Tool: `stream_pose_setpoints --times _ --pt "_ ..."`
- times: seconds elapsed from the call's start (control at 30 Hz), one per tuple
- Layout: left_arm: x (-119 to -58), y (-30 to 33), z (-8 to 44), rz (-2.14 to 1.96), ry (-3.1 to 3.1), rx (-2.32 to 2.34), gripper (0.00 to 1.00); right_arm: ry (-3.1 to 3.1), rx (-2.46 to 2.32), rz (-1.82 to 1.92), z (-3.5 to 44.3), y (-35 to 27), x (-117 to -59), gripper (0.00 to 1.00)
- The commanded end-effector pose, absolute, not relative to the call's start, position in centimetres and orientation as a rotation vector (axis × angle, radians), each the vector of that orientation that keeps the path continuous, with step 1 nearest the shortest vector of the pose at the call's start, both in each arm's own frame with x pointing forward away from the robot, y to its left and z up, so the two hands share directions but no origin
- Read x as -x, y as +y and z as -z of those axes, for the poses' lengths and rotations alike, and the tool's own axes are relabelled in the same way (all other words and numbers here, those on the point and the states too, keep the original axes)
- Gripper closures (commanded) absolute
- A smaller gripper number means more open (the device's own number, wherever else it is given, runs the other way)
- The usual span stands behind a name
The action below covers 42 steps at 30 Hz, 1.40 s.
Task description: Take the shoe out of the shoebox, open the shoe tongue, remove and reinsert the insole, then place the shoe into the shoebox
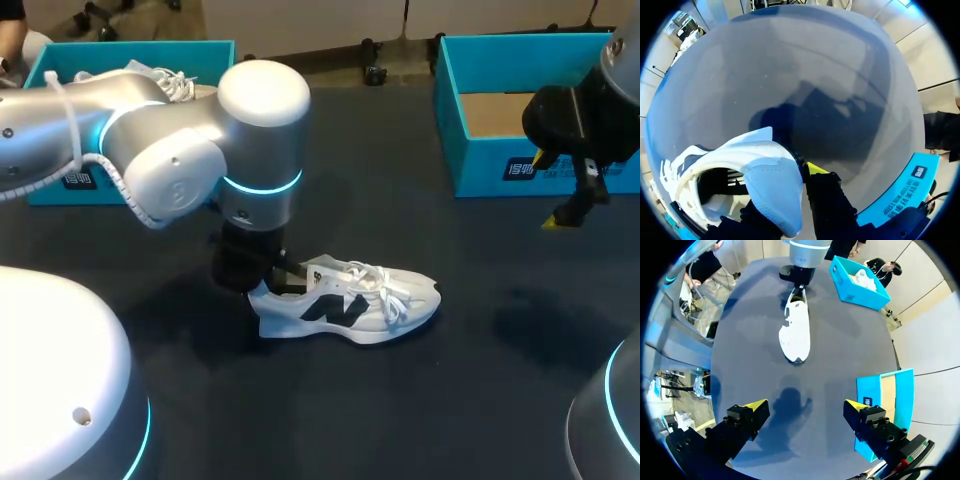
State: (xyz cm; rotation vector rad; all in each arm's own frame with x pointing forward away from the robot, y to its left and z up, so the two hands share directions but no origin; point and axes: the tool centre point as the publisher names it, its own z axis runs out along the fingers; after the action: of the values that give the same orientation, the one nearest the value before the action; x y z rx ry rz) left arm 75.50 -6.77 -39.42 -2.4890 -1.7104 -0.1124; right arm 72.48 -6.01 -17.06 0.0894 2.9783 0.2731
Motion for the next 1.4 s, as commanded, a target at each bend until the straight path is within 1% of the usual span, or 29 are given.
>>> stream_pose_setpoints --times 0.03,0.07,0.1,0.13,0.17,0.2,0.23,0.7,1.03,1.4 --pt "-75.5 -7.0 39.8 0.117 -1.704 2.485 0.95 2.981 -0.091 -0.268 17.2 -5.9 -72.6 0.0" --pt "-75.5 -7.0 39.8 0.117 -1.704 2.485 0.95 2.981 -0.091 -0.268 17.2 -5.9 -72.6 0.0" --pt "-75.3 -7.0 39.6 0.118 -1.701 2.486 0.61 2.981 -0.091 -0.268 17.2 -5.9 -72.6 0.0" --pt "-75.3 -7.0 39.5 0.117 -1.698 2.485 0.53 2.981 -0.091 -0.268 17.2 -5.9 -72.6 0.0" --pt "-75.1 -7.0 39.2 0.116 -1.694 2.488 0.24 2.981 -0.091 -0.268 17.2 -5.9 -72.6 0.0" --pt "-75.0 -7.0 39.0 0.116 -1.691 2.493 0.04 2.981 -0.091 -0.268 17.2 -5.9 -72.6 0.0" --pt "-74.9 -7.0 38.8 0.117 -1.69 2.497 0.0 2.981 -0.091 -0.268 17.2 -5.9 -72.6 0.0" --pt "-75.1 -8.0 34.9 -0.02 -1.805 2.462 0.0 2.981 -0.091 -0.268 17.2 -5.9 -72.6 0.0" --pt "-75.7 -8.1 31.9 -0.273 -2.0 2.394 0.0 2.981 -0.091 -0.268 17.2 -5.9 -72.6 0.0" --pt "-75.9 -7.9 30.1 -0.487 -2.103 2.268 0.0 2.981 -0.091 -0.268 17.2 -5.9 -72.6 0.0"
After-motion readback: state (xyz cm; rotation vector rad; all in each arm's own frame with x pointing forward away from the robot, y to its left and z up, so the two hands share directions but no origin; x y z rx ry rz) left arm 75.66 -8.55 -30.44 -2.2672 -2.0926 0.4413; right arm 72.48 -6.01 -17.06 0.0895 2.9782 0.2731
